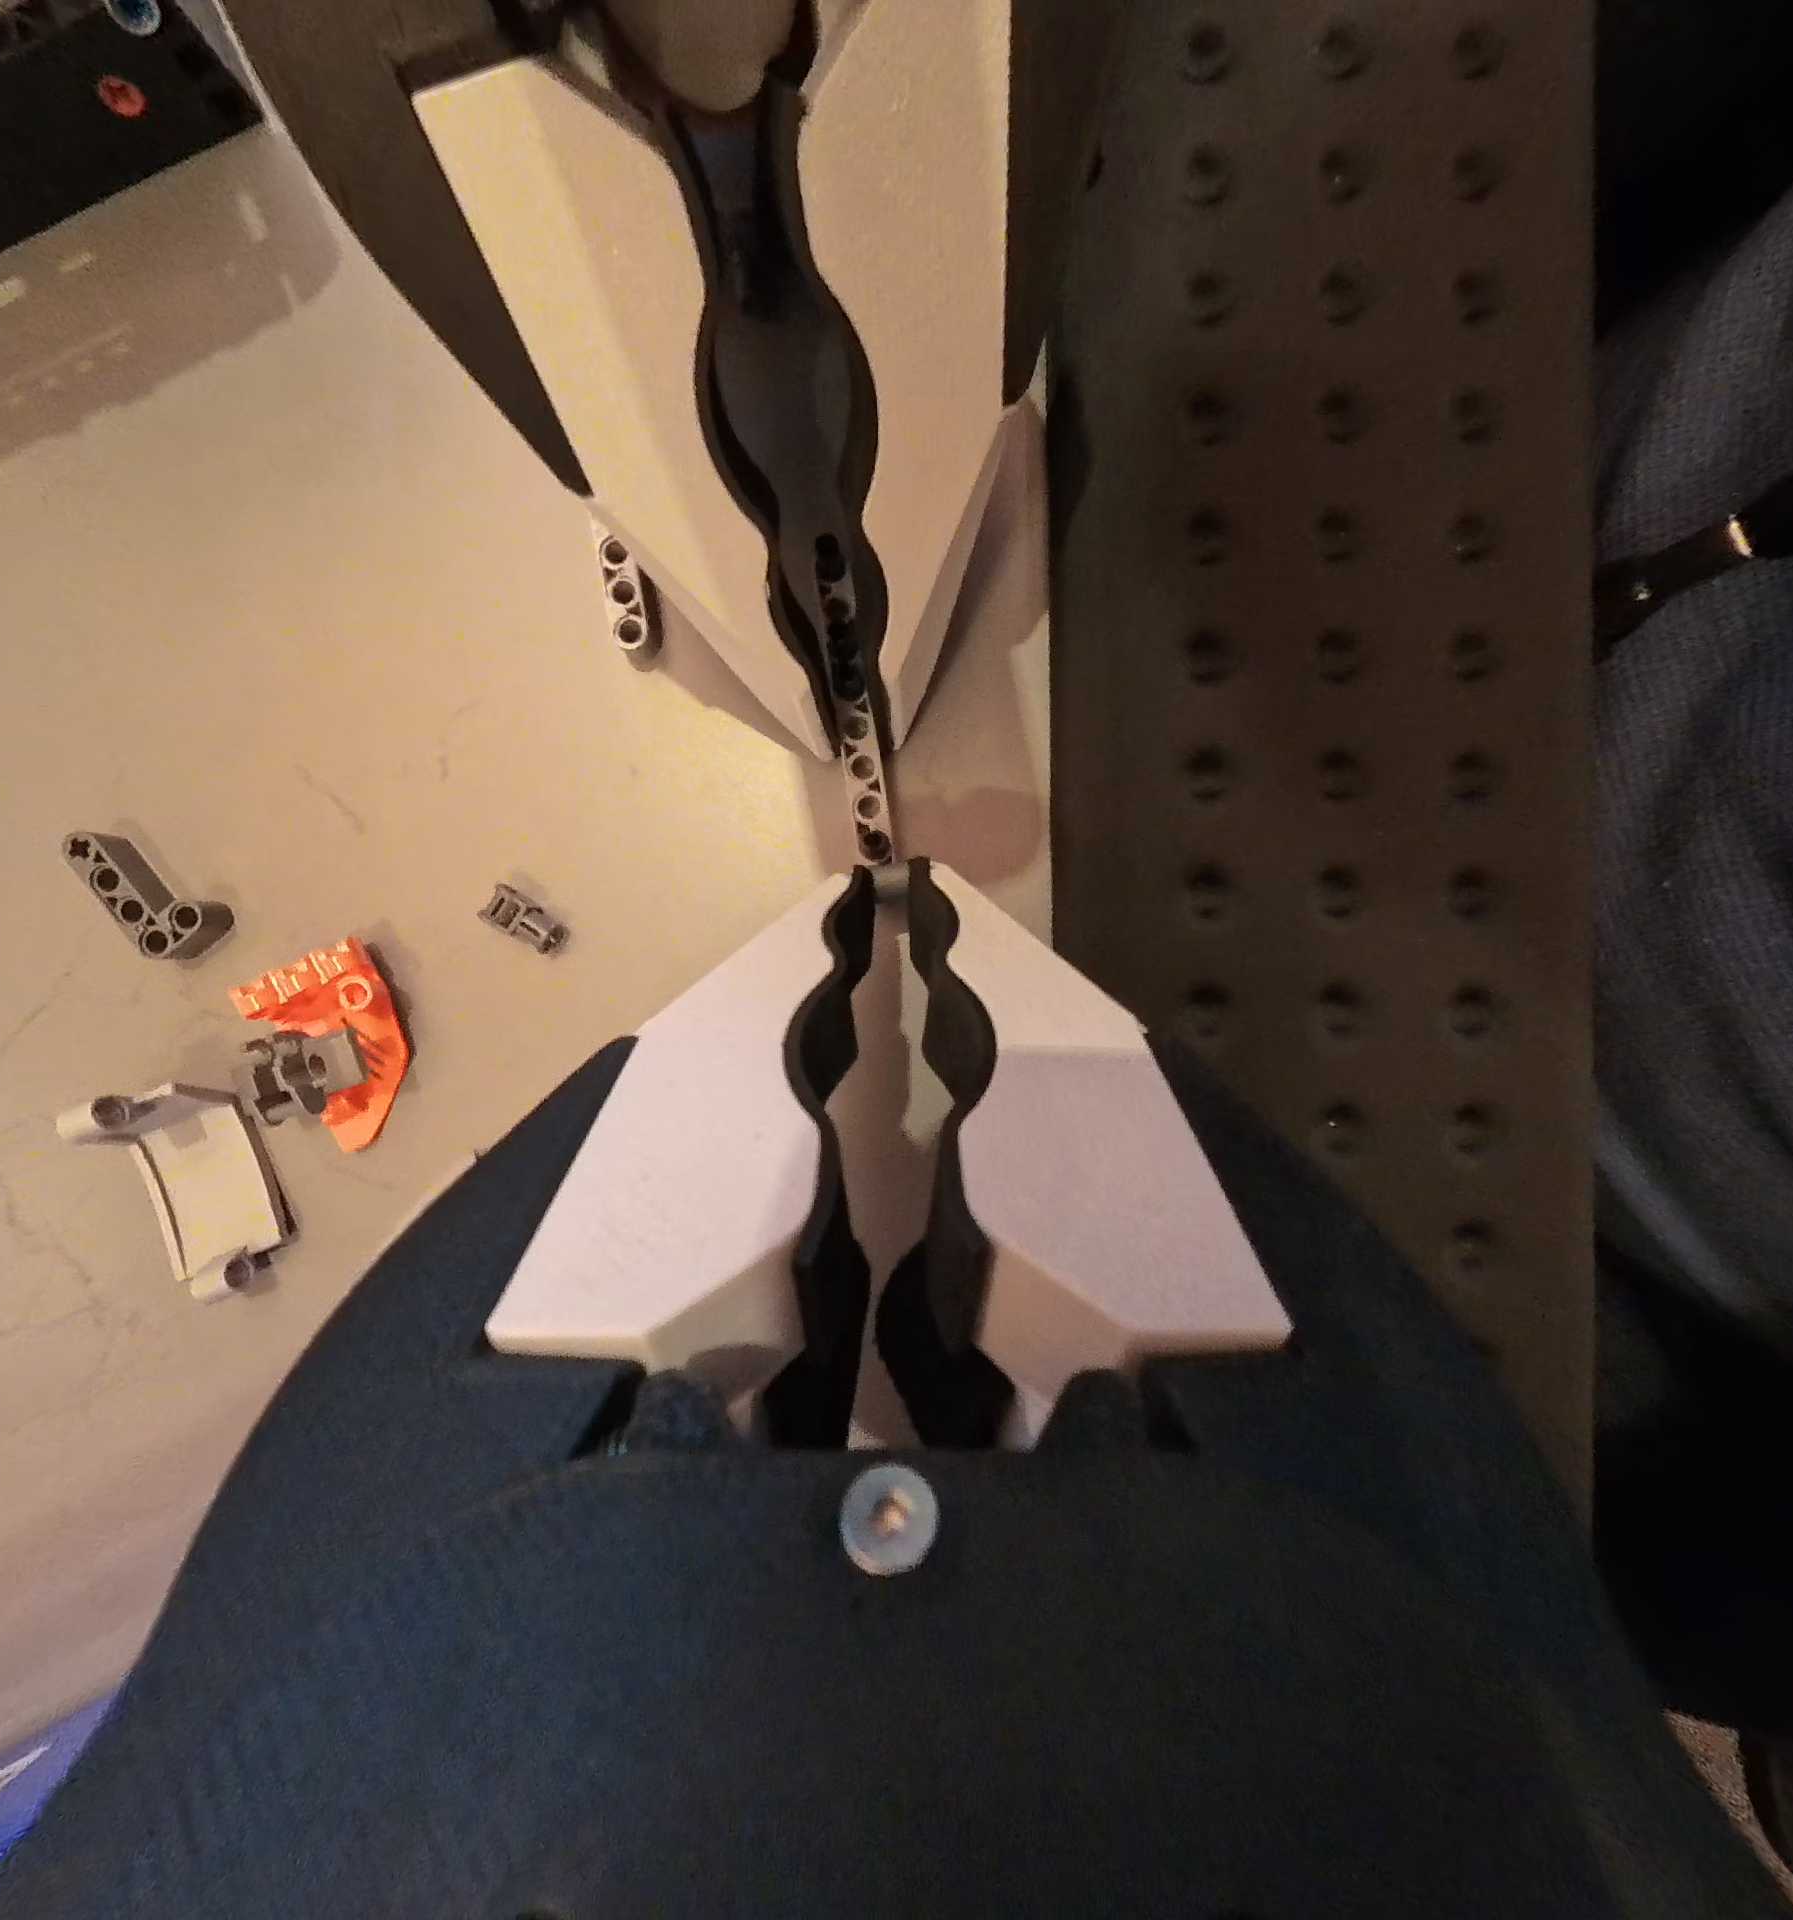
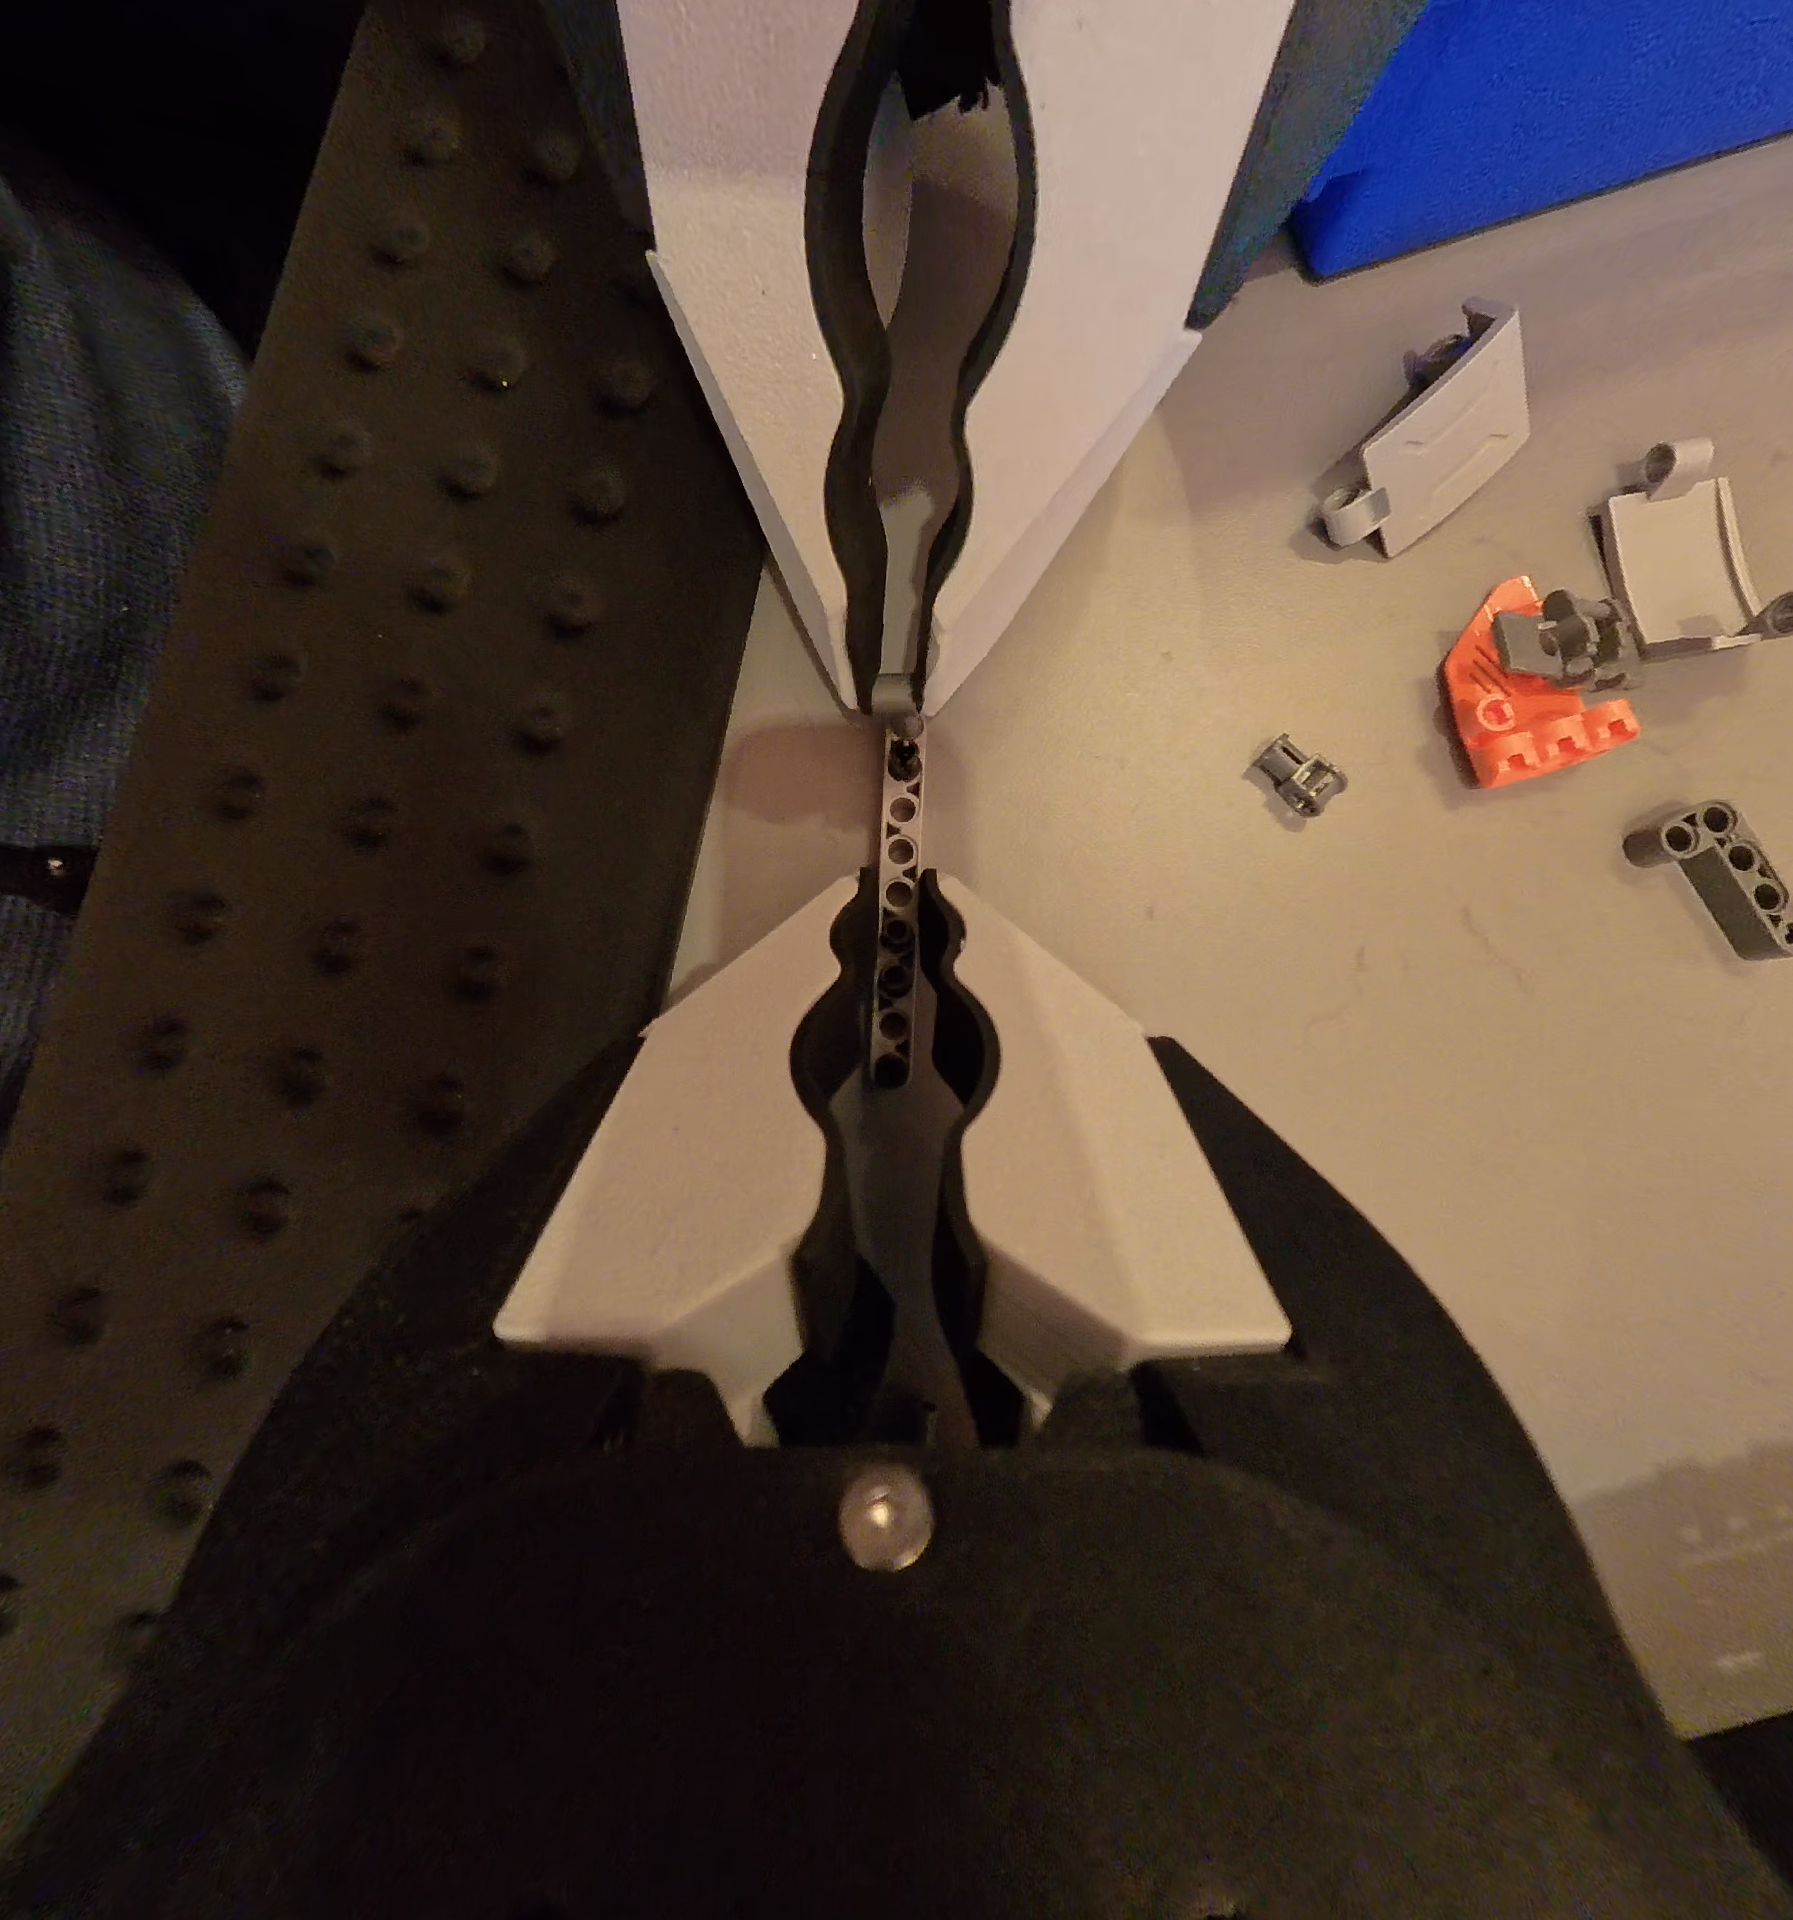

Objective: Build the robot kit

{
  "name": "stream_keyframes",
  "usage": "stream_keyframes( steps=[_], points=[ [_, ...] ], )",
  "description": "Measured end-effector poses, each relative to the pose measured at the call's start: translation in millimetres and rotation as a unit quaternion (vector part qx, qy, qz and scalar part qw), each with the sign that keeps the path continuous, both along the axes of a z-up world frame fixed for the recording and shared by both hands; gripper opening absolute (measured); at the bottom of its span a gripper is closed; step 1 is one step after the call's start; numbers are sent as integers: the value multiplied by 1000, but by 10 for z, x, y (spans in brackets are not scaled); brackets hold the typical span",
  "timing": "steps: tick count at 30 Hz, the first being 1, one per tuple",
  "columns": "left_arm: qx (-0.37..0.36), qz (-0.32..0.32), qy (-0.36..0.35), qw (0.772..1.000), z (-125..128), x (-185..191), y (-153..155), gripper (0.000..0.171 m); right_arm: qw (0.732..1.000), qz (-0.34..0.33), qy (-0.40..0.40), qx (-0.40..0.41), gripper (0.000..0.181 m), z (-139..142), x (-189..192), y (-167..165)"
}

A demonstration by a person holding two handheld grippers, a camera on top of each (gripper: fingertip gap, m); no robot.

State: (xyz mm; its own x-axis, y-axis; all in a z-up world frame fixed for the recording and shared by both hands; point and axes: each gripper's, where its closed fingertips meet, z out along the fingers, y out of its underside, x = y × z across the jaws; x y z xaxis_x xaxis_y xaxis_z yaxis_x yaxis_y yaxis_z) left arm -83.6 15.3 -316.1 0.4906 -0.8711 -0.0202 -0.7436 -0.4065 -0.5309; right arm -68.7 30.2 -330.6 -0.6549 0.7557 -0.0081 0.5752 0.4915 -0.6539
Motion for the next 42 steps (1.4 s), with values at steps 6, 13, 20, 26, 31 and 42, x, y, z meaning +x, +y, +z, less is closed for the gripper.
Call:
stream_keyframes(
  steps=[6, 13, 20, 26, 31, 42],
  points=[
    [9, -13, 4, 1000, 3, 9, -1, 5, 1000, 1, 1, -2, 5, 0, 1, -1],
    [6, -14, -2, 1000, -5, 41, 14, 5, 1000, 1, 2, -5, 5, 0, 1, -2],
    [8, 2, -44, 999, 4, 35, 13, 5, 1000, 2, 3, -10, 5, 1, 1, -2],
    [14, 13, -56, 998, -10, 17, 1, 5, 1000, 2, 3, -13, 5, 1, 1, -3],
    [12, 21, -59, 998, -33, 7, 5, 5, 1000, 2, 3, -12, 5, 0, 3, -4],
    [-5, 28, -46, 999, -65, 22, 7, 5, 999, -3, -13, -31, 8, 11, 18, -15]
  ],
)
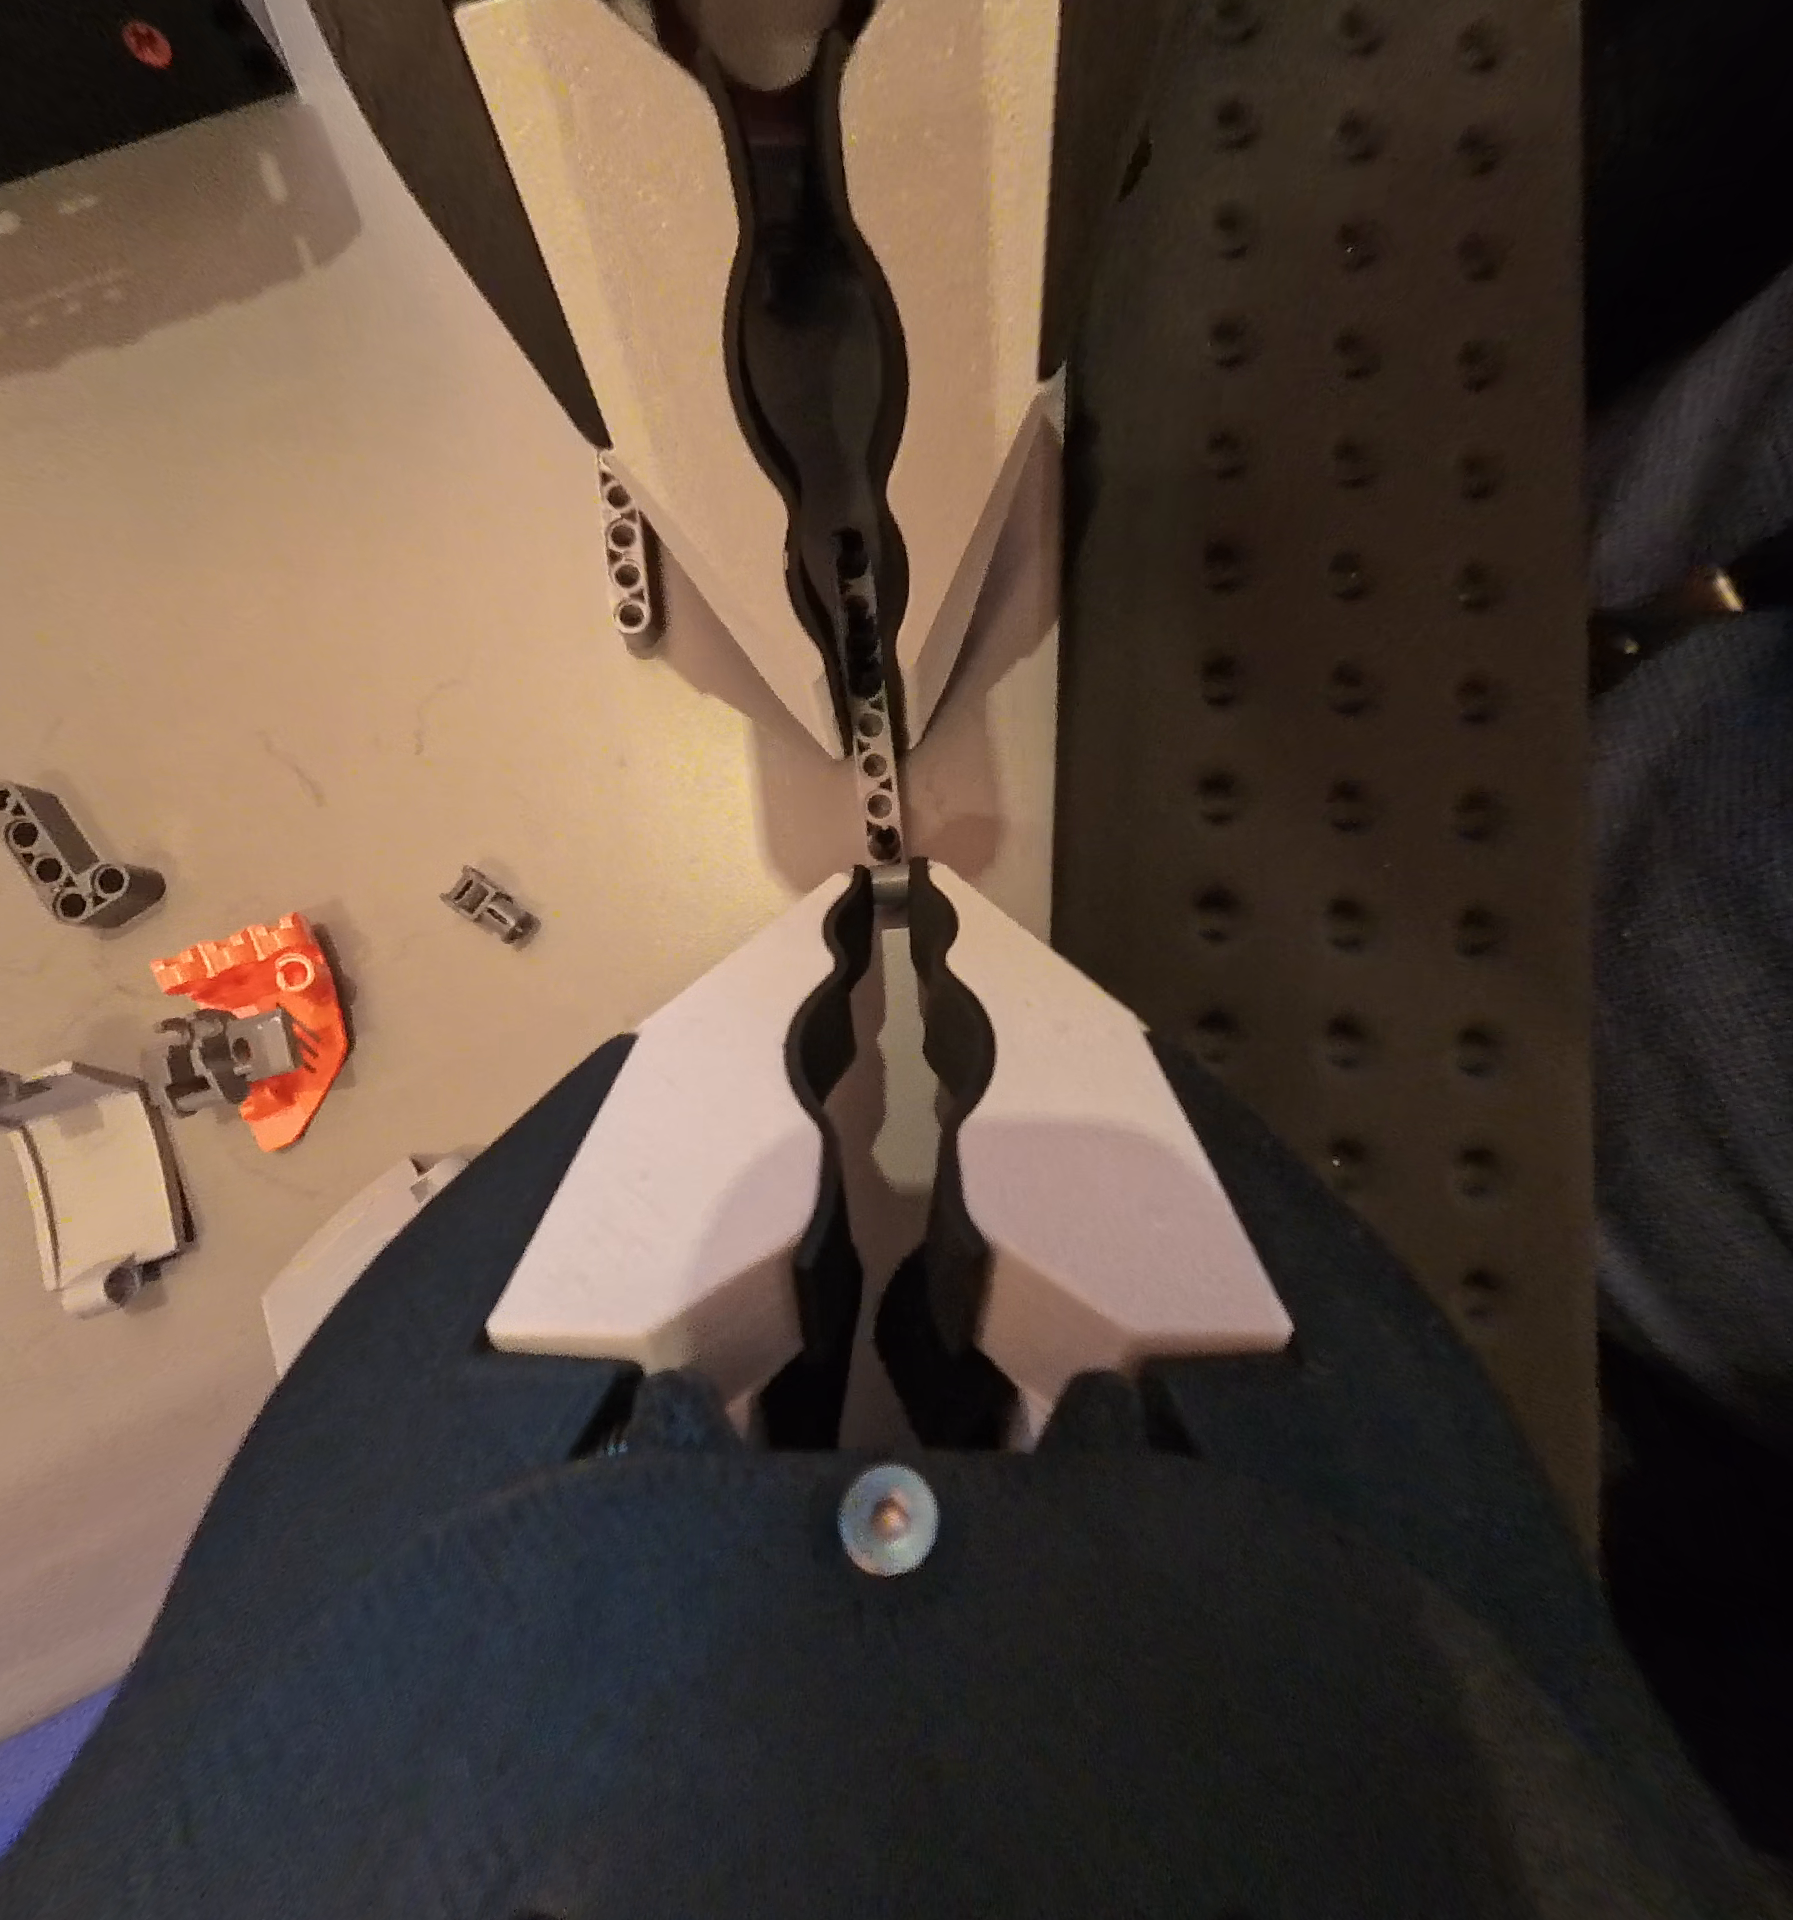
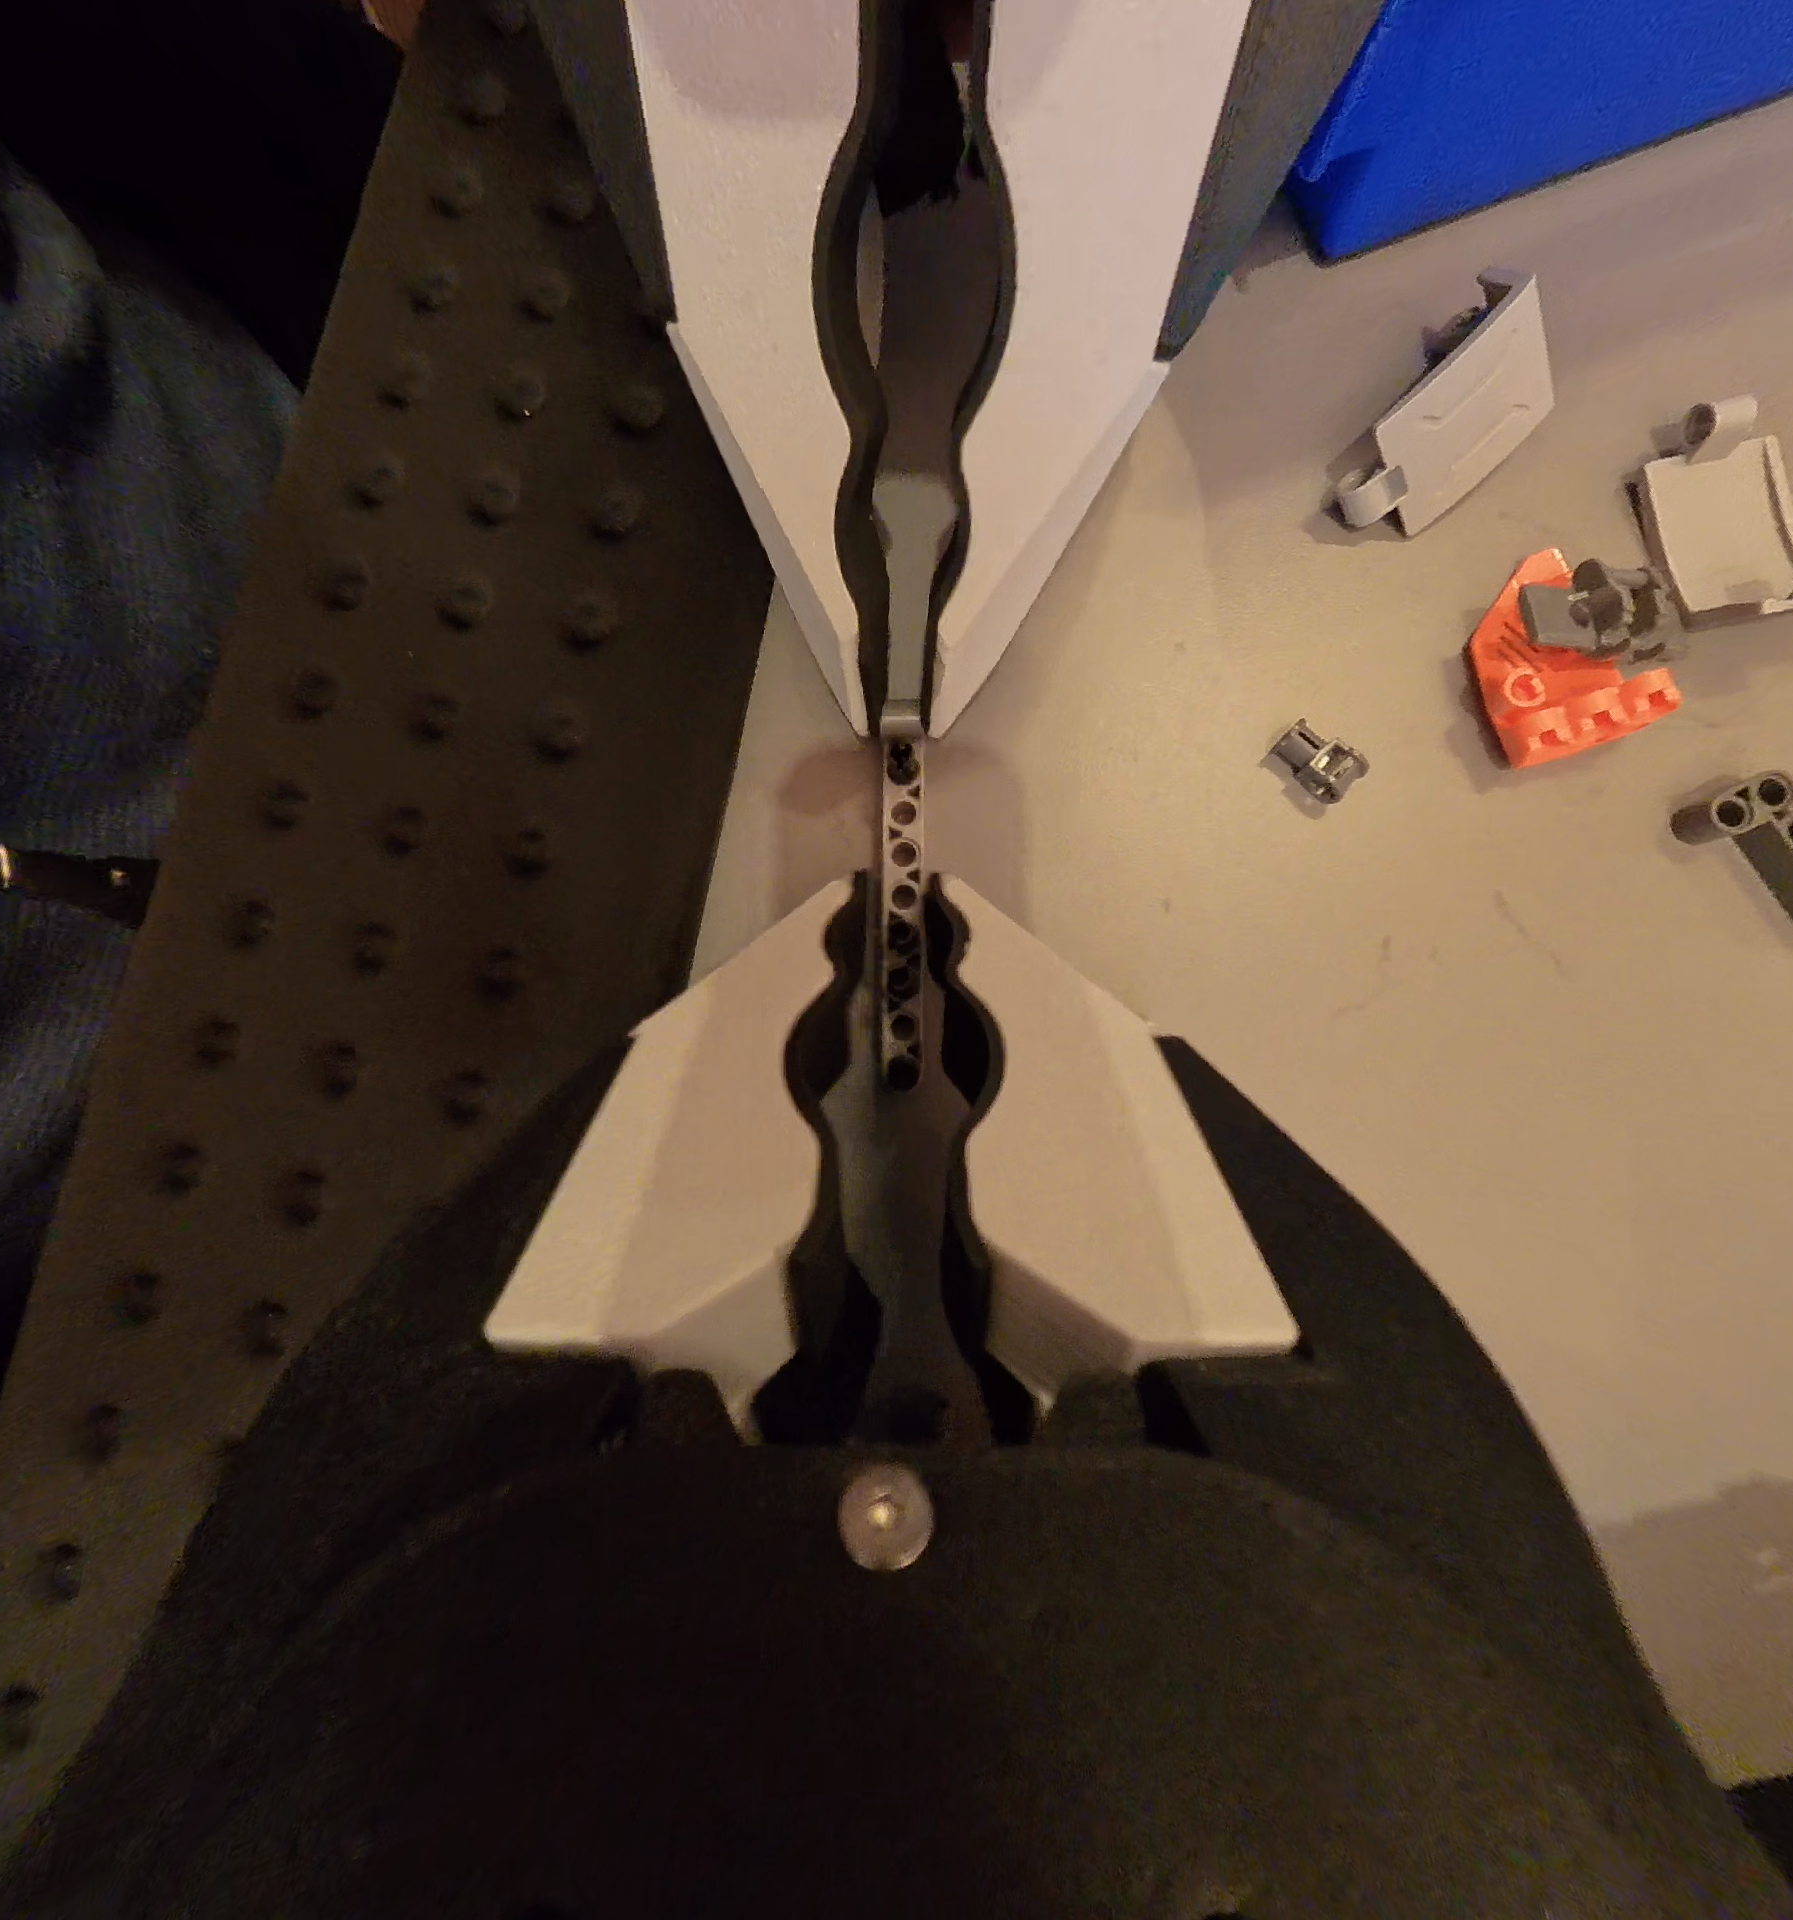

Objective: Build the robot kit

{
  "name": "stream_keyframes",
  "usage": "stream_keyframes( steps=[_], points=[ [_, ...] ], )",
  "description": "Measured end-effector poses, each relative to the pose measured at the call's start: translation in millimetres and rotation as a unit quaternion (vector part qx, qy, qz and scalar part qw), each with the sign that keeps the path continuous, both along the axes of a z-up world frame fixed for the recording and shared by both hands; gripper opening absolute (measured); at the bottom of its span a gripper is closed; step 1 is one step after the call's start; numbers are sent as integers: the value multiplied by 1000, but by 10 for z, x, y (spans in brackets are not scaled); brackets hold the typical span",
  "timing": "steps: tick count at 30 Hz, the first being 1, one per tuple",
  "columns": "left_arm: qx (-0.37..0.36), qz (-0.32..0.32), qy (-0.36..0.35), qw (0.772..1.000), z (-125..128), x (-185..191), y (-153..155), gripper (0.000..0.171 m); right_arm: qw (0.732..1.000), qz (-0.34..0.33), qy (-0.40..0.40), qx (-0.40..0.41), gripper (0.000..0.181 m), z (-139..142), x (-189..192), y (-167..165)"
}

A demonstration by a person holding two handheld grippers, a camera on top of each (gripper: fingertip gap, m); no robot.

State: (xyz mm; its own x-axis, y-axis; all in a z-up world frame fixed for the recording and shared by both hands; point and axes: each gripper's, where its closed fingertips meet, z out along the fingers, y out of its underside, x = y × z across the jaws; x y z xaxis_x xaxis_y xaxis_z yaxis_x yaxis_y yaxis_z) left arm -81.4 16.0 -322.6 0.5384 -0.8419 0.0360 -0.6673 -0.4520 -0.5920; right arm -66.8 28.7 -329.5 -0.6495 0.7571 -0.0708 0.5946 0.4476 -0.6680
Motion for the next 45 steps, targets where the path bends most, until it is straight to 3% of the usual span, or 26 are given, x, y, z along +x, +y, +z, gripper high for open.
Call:
stream_keyframes(
  steps=[1, 7, 14, 18, 20, 24, 28, 34, 45],
  points=[
    [3, 5, 4, 1000, 2, 3, 13, 5, 1000, -6, 0, -4, 25, 29, -1, 9],
    [-4, 24, -9, 1000, 4, 41, 46, 5, 996, -87, 35, -8, 23, 327, 69, 411],
    [-1, 39, -1, 999, -64, 36, 37, 19, 986, -136, -1, 101, 21, 40, 118, 708],
    [14, 52, -3, 999, -38, 40, 56, 21, 988, -117, -17, 101, 4, -12, 72, 660],
    [12, 59, 0, 998, -52, 33, 45, 26, 989, -112, -22, 98, 4, -13, 74, 656],
    [24, 56, 18, 998, -87, 1, 34, 6, 993, -99, -3, 63, 4, 147, 94, 577],
    [19, 45, 17, 999, -87, 24, 48, 4, 998, -38, 1, 46, 4, 254, 109, 351],
    [21, 44, 11, 999, -87, 46, 96, 6, 998, 9, -25, 65, 4, 172, 58, 168],
    [20, 35, 0, 999, -87, 67, 109, 5, 994, 57, -40, 85, 4, 134, 40, 116]
  ],
)
